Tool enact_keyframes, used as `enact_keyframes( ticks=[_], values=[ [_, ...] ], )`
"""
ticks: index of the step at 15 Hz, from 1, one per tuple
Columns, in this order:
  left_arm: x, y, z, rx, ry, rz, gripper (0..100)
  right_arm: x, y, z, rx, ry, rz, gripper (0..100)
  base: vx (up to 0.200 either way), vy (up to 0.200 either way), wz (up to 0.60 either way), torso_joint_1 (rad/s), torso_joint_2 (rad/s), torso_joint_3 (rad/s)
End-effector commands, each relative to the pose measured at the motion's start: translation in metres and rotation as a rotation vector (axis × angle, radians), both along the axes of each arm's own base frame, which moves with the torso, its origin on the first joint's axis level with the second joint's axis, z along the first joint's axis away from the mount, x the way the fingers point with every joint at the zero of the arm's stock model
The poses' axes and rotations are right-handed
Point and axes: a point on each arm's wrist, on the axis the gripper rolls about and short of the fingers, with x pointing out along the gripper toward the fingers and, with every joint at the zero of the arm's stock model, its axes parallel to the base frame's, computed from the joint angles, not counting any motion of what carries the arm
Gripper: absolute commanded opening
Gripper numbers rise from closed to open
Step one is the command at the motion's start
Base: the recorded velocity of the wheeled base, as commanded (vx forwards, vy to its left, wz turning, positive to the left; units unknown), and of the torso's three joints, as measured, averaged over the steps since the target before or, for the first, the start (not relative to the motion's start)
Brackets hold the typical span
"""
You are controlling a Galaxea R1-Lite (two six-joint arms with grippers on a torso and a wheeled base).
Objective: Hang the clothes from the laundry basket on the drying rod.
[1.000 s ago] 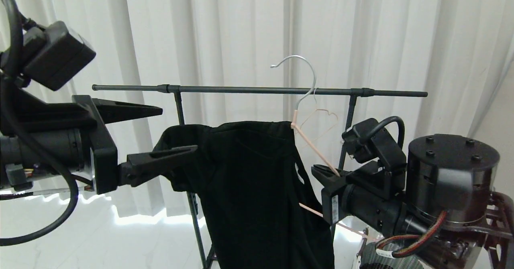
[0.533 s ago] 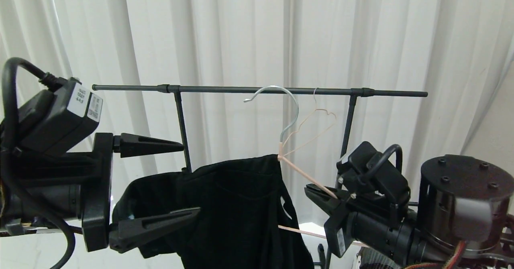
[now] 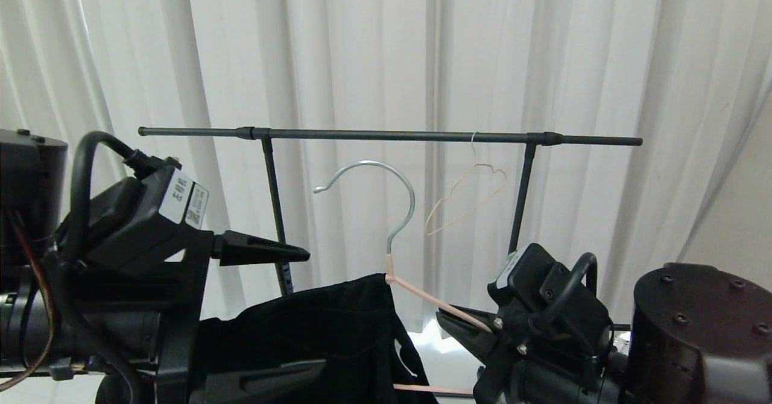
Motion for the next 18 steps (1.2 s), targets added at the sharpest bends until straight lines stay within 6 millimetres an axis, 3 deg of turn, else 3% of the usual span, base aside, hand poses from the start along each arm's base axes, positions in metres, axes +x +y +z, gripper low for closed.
enact_keyframes(
  ticks=[1,7,8,15,16,18],
  values=[
    [0.000,-0.008,-0.009,0.019,0.036,-0.040,100,-0.001,0.000,0.000,0.001,-0.001,0.005,0,0.000,0.000,0.00,0.000,0.00,0.000],
    [0.001,-0.010,-0.020,0.054,0.040,-0.065,100,-0.002,0.002,0.003,0.007,-0.040,0.019,0,0.000,0.000,0.00,0.000,0.00,0.000],
    [0.000,-0.010,-0.022,0.057,0.044,-0.067,0,-0.002,0.002,0.003,0.007,-0.042,0.019,0,0.000,0.000,0.00,0.000,0.00,0.000],
    [-0.001,-0.009,-0.026,0.068,0.052,-0.068,0,-0.002,0.001,0.004,0.010,-0.048,0.015,0,0.000,0.000,0.00,0.000,0.00,0.000],
    [-0.001,-0.009,-0.026,0.069,0.052,-0.067,0,-0.002,0.001,0.004,0.010,-0.049,0.015,100,0.000,0.000,0.00,0.000,0.00,0.000],
    [-0.001,-0.008,-0.029,0.074,0.060,-0.064,0,-0.003,0.000,0.003,0.001,-0.055,0.017,100,0.000,0.000,0.00,0.000,0.00,0.000]
  ],
)
